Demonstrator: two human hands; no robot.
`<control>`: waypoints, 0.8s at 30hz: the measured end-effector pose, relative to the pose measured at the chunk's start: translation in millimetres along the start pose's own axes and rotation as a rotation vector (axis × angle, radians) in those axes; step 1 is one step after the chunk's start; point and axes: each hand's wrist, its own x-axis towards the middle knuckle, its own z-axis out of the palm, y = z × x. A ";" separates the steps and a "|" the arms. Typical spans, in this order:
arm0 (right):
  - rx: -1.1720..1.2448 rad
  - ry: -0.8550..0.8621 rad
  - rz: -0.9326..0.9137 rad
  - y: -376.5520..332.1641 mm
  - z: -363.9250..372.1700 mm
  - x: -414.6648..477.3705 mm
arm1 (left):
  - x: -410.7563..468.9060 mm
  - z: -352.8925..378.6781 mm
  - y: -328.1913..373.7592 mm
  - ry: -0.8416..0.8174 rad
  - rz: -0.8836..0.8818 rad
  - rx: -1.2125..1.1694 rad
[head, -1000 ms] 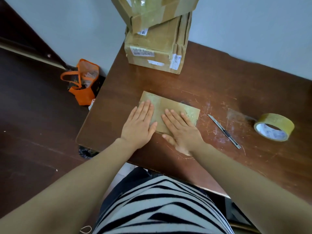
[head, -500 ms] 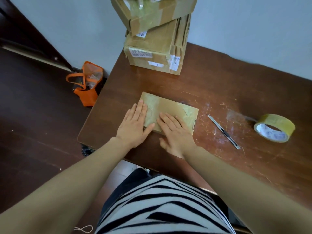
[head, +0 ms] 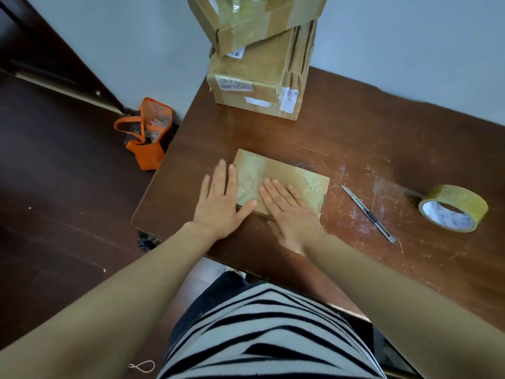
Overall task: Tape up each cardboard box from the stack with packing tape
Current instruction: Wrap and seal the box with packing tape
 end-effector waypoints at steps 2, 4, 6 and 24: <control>0.100 -0.015 0.021 0.6 -8.6 2.4 | 1.2 4.4 4.5 0.112 0.071 0.125; 0.195 -0.024 0.077 0.2 -13.3 7.4 | 3.0 11.7 10.4 0.103 0.251 0.168; 0.088 -0.022 0.093 -1.5 -10.0 6.7 | 5.8 13.9 13.1 0.054 0.333 0.136; 0.016 -0.016 -0.050 -32.9 -22.0 61.4 | 11.6 6.3 1.5 0.168 -0.558 -1.438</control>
